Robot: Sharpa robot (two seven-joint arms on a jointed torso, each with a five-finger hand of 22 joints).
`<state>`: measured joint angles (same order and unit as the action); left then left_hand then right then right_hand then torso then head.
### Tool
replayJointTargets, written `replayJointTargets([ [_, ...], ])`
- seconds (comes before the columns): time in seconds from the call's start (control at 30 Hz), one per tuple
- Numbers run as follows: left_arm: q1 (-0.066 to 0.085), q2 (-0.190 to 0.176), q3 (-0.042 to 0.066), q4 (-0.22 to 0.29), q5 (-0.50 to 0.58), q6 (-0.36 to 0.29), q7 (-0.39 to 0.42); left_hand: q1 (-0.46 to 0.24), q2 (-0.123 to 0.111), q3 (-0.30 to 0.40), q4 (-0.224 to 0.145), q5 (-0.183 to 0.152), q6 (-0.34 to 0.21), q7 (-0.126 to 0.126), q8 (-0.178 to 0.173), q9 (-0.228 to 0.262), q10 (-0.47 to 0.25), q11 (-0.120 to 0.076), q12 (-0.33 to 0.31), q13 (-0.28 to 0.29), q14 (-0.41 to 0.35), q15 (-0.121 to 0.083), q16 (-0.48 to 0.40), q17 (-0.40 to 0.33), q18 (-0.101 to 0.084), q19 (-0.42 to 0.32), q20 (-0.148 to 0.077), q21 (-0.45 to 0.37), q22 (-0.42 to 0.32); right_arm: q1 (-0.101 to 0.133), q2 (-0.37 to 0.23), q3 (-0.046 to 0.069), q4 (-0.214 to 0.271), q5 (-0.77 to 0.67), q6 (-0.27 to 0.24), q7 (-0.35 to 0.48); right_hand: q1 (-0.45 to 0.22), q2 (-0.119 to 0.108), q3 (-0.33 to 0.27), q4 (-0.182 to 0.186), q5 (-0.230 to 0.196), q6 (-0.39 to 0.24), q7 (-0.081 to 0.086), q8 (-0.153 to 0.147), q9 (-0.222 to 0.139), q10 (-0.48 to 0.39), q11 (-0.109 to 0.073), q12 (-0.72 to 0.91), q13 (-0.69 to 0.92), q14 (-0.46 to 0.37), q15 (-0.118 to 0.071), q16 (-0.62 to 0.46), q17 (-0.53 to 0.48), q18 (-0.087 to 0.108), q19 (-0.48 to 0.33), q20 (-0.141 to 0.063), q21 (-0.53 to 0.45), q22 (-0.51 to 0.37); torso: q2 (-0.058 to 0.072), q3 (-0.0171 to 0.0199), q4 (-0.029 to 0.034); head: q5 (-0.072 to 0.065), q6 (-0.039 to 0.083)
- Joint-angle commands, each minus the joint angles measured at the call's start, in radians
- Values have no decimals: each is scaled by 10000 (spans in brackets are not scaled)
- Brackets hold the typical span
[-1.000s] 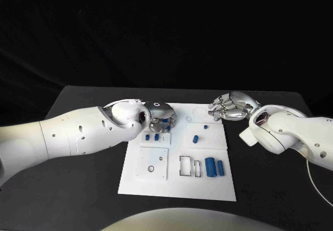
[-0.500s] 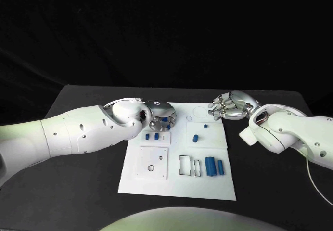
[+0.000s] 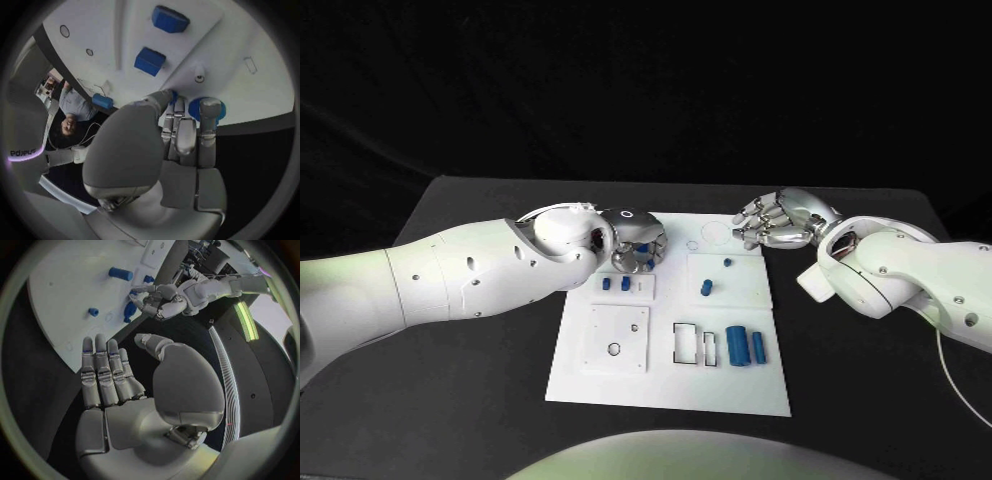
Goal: Assemble the parts on the task board
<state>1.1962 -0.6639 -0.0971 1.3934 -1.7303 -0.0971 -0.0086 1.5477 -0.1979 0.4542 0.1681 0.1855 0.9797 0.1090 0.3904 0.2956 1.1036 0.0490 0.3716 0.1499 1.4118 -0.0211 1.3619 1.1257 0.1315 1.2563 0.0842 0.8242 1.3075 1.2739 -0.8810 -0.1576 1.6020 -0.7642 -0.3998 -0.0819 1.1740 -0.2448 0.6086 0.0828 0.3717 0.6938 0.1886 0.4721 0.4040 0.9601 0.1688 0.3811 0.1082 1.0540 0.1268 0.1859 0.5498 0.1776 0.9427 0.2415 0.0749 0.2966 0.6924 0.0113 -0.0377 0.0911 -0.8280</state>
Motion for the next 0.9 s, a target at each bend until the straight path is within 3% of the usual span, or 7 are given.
replayJointTargets([
  [0.03,-35,-30,-7,51,298,-3,59,-120,-15,19,-57,-59,69,30,-77,12,100,7,-69,8,77,17,51,-6,-73,74,-4,69,965,-4,2,0,19,-22,106,102,8,77,-8,-36,36,-56,374,35,-15,-72,-23,32,-9,-21,-30,-38,-14,60,-4,3,-49,-9,3,-1,-5,3,24],
  [0.27,-36,-353,137,413,653,-170,91,-281,-90,62,-107,-46,90,82,-141,33,142,62,-133,-1,83,81,81,-7,-92,91,43,152,972,-4,-40,0,18,-22,80,104,8,77,-8,-36,36,-56,374,35,-15,-72,-23,32,-9,-21,-30,-38,-14,60,-4,3,-49,-9,-8,-1,4,-30,52],
  [0.53,-30,-874,438,884,1185,-370,48,-425,-182,109,-161,-8,123,133,-200,56,235,100,-176,-3,103,122,137,49,-91,65,83,166,966,-4,-43,0,-11,-22,57,107,6,76,-6,-38,35,-55,373,42,-20,-72,-23,38,-16,-20,-30,-41,-14,60,0,3,-50,-20,-17,3,9,-10,92],
  [0.67,-26,-1091,506,1039,1266,-432,18,-438,-185,125,-173,-3,145,137,-202,63,256,104,-184,-3,103,126,140,44,-95,77,89,201,972,-4,-42,0,-18,-23,63,98,6,76,-6,-38,35,-55,373,42,-20,-72,-23,38,-16,-20,-30,-41,-14,60,0,3,-50,-20,-4,-2,10,4,118],
  [0.9,-26,-1399,535,1168,1371,-213,-46,-460,-195,137,-183,-5,165,142,-205,71,278,107,-193,-4,86,131,123,-6,-85,52,95,152,959,-4,-50,0,-19,4,69,90,6,76,-6,-38,35,-55,373,42,-20,-72,-23,38,-16,-20,-30,-41,-14,60,0,3,-50,-20,4,-5,2,33,104],
])
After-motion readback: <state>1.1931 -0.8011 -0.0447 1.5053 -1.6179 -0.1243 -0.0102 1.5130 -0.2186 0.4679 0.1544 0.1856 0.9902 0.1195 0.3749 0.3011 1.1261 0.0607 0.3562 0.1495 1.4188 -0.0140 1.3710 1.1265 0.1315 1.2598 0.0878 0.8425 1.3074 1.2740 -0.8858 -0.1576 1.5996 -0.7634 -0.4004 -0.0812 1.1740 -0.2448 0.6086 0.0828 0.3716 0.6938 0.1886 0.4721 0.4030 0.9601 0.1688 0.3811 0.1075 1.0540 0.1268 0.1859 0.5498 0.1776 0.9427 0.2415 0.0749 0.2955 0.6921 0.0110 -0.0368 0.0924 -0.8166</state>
